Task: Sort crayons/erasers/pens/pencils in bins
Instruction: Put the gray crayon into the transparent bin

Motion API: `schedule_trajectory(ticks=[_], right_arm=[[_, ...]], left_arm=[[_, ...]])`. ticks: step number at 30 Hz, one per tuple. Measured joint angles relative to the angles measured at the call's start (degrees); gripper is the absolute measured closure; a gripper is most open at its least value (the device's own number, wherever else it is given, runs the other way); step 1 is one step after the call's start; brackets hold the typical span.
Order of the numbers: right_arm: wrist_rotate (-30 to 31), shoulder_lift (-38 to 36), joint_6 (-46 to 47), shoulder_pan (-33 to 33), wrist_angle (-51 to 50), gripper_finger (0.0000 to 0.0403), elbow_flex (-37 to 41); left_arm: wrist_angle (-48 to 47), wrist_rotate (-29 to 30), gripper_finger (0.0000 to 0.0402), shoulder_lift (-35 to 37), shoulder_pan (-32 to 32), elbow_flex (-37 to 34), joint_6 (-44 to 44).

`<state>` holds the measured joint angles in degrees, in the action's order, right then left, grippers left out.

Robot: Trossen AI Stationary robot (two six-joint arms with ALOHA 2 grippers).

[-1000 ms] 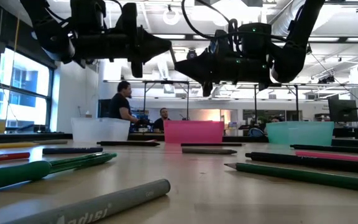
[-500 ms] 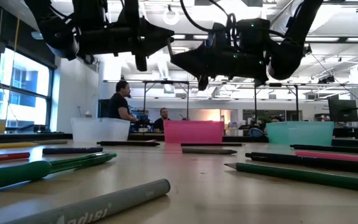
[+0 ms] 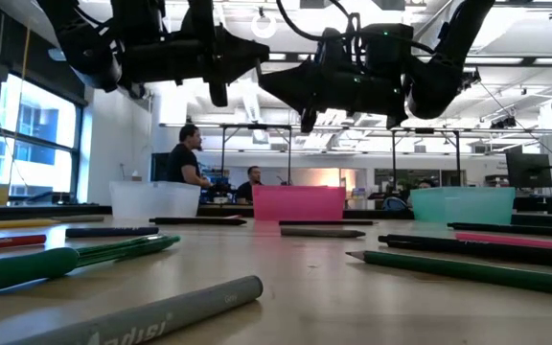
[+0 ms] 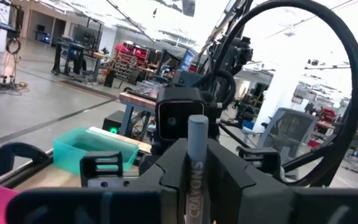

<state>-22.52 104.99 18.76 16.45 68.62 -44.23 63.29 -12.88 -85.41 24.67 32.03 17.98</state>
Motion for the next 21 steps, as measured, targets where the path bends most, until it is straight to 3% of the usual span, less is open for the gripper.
schedule_trajectory(ticks=[7, 15, 21], right_arm=[[1.4, 0.0, -0.2, 0.0, -0.1, 0.0379, 0.0], [3.0, -0.4, -1.1, 0.4, -4.2, 0.0277, 0.0], [2.6, -0.5, -3.7, 2.3, -9.2, 0.0224, 0.0]], left_arm=[[0.0, -0.1, 0.0393, 0.0, 0.1, 0.0, -0.7], [-0.3, -3.9, 0.0394, 1.5, 3.3, 0.0, 0.3], [-10.7, -5.9, 0.0395, 8.0, 7.9, 0.0, -2.4]])
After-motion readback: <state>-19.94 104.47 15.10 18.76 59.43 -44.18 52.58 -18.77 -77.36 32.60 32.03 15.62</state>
